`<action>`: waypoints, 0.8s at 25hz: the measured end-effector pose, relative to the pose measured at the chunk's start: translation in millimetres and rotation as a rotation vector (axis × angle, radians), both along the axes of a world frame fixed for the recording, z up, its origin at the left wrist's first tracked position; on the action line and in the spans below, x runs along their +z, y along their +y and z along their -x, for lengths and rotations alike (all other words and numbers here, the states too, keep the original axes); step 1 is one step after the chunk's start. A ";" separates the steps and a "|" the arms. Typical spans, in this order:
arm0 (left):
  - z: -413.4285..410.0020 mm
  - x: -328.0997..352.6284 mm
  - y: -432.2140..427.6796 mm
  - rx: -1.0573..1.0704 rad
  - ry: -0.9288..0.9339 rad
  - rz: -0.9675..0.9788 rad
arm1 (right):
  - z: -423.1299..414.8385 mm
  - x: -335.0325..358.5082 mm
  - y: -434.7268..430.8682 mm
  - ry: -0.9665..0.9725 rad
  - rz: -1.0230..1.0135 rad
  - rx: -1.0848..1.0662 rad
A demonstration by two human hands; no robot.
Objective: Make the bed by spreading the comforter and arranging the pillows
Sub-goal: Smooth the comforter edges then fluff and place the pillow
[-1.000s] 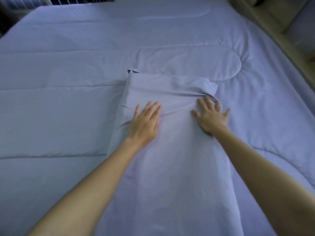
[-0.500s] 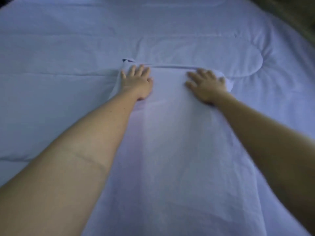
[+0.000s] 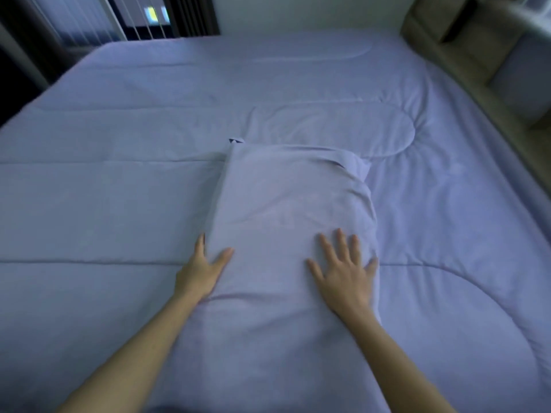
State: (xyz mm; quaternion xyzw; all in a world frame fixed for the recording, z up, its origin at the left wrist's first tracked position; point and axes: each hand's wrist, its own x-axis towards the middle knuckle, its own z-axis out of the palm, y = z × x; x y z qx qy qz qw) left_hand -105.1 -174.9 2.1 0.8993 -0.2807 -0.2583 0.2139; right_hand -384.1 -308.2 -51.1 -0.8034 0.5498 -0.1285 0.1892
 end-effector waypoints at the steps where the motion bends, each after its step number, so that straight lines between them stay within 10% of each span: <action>1: 6.1 -3.8 26.9 0.051 0.076 0.018 | 17.1 5.9 -1.4 -0.009 -0.118 -0.122; 6: 32.2 -17.7 122.9 0.152 0.428 0.229 | 74.8 -2.3 32.5 -0.704 -0.626 -0.453; 14: 17.9 -7.9 120.4 0.193 0.858 0.083 | 110.6 9.5 85.0 -0.819 -1.094 -0.383; 20: 61.0 -0.7 58.1 0.099 0.855 0.379 | 113.0 145.2 -10.7 -0.563 -0.645 -0.216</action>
